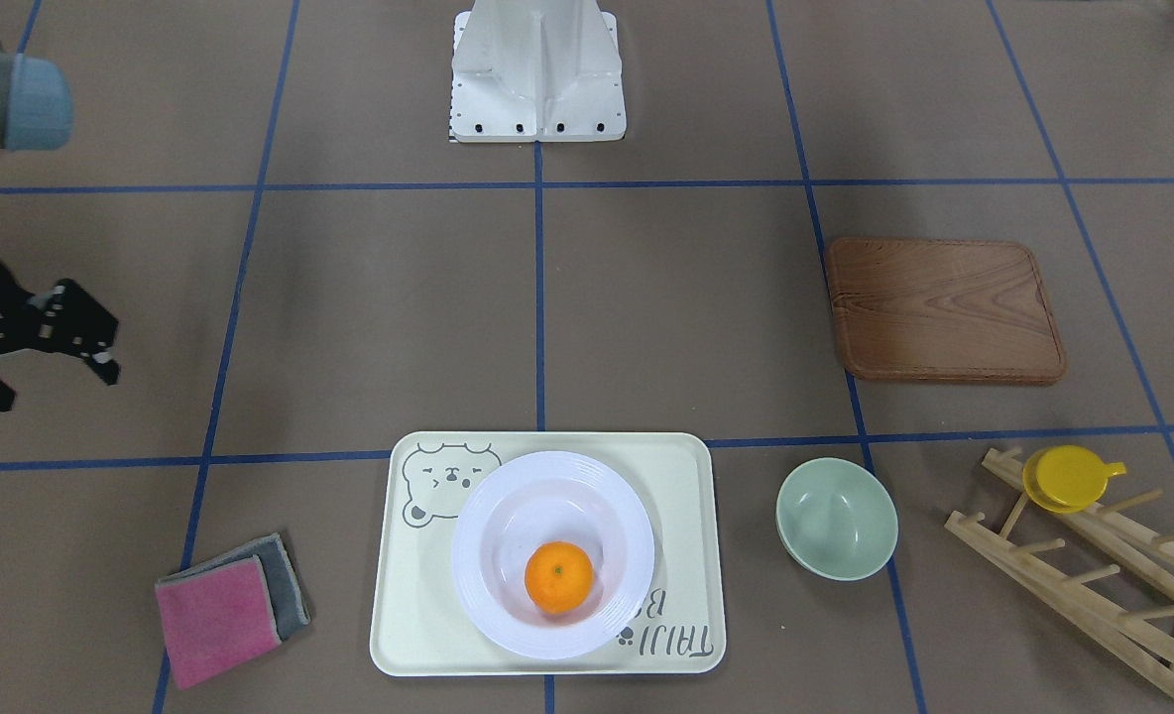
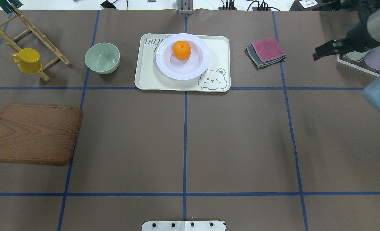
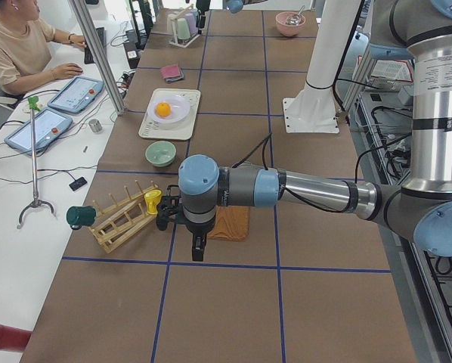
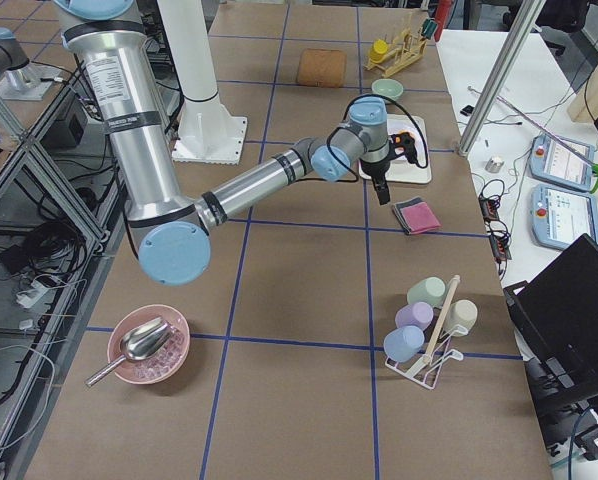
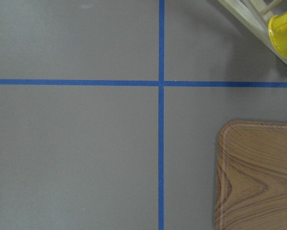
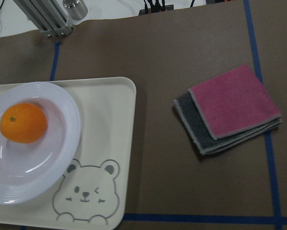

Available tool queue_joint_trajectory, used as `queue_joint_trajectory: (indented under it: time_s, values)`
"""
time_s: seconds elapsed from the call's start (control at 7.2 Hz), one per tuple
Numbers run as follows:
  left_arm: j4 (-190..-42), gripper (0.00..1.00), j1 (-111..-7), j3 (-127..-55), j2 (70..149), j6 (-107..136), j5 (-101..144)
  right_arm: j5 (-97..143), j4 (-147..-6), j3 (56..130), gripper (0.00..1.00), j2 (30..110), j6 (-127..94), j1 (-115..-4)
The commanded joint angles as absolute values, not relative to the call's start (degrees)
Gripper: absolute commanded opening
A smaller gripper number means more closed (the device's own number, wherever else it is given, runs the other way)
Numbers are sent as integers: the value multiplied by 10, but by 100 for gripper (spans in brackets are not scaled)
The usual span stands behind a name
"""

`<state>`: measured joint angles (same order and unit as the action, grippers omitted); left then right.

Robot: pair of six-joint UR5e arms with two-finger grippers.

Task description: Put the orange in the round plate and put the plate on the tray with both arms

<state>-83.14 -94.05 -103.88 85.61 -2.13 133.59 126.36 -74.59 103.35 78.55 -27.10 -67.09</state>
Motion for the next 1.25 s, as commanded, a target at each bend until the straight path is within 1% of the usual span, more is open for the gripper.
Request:
queue_joint_trajectory:
  time_s: [0.0, 0.28, 0.56, 0.83, 0.97, 1.11]
  values:
    - [-837, 100, -940, -1037, 855, -20, 1334, 1290, -746, 1031, 100, 891, -71, -753]
    - [-838, 100, -939, -1035, 856, -20, 1338, 1295, -749, 1027, 100, 980, 84, -826]
    - [-838, 100, -939, -1035, 860, -20, 1339, 1359, -749, 980, 100, 1029, 195, -911]
    - [-837, 100, -939, -1033, 857, -20, 1339, 1355, -751, 963, 100, 1062, 212, -959]
    - [-837, 100, -939, -1033, 850, -20, 1339, 1350, -751, 941, 100, 1066, 209, -958]
    - [-838, 100, -939, -1034, 848, -20, 1339, 1345, -804, 944, 100, 1060, 206, -943]
